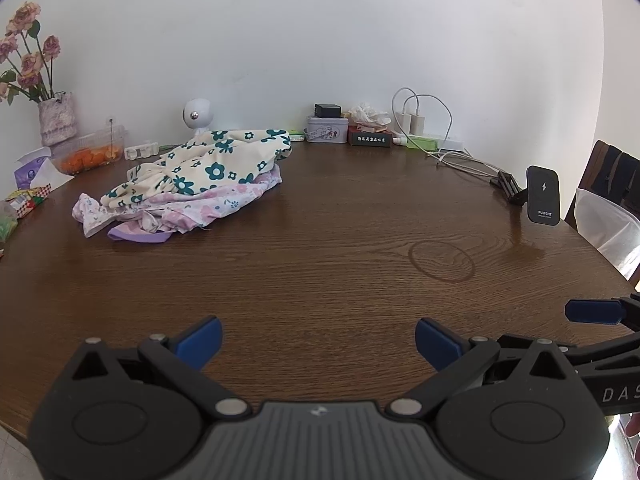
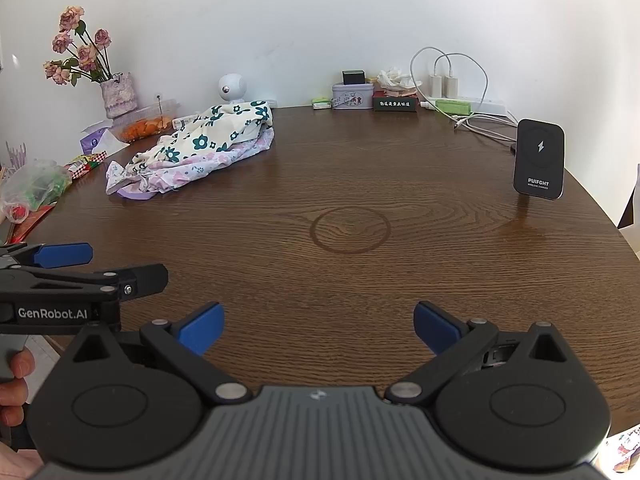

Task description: Fold clothes

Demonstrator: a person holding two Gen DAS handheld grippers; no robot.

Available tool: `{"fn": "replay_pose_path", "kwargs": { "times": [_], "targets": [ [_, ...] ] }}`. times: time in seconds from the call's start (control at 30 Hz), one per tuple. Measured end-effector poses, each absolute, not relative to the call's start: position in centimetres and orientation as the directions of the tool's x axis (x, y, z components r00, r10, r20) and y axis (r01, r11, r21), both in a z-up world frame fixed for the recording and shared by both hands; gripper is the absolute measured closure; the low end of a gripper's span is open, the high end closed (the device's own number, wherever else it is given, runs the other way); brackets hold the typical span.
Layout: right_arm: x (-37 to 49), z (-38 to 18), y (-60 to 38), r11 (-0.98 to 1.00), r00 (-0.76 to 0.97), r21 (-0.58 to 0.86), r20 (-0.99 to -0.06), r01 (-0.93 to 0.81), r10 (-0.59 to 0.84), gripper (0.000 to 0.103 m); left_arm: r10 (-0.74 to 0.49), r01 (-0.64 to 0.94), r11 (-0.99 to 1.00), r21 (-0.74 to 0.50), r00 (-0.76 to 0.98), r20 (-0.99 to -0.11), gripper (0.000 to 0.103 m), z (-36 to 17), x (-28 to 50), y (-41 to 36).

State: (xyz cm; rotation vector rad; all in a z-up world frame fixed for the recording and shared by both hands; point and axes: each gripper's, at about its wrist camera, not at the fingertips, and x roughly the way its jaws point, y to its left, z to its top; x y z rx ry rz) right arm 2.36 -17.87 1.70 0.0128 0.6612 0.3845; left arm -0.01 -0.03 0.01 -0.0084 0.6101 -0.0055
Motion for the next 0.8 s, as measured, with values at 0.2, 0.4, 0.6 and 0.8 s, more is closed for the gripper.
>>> {"fn": "replay_pose_path", "kwargs": {
  "times": [0.2, 0.4, 0.6, 0.8],
  "targets": [
    [2.31, 1.82, -17.76, 0.930, 0.725, 0.125, -0.593, -0.347, 0.350, 0.000, -0.010, 0.004, 1.000, -0.011, 0.820, -0.572, 0.000, 0.16, -0.10, -0.33],
    [2.33, 1.62, -17.80, 0.930, 0.725, 0.125, -0.593, -0.347, 0.350, 0.000, -0.010, 0.006, 1.000, -0.010, 0.821, -0.570, 0.000, -0.06, -0.07, 0.15],
    [2.27, 1.58, -17.80, 0.930, 0.726, 0.124, -0.593, -0.346, 0.349, 0.000, -0.010, 0.005, 1.000, -0.010, 0.822, -0.570, 0.000, -0.20, -0.20, 0.16],
    [2.31, 1.61, -17.74, 0.930, 0.724, 0.124, -0.594, -0.346, 0.349, 0.000, -0.020, 0.011, 1.000, -0.020, 0.824, -0.567, 0.000, -0.21, -0.35, 0.32]
  ]
}}
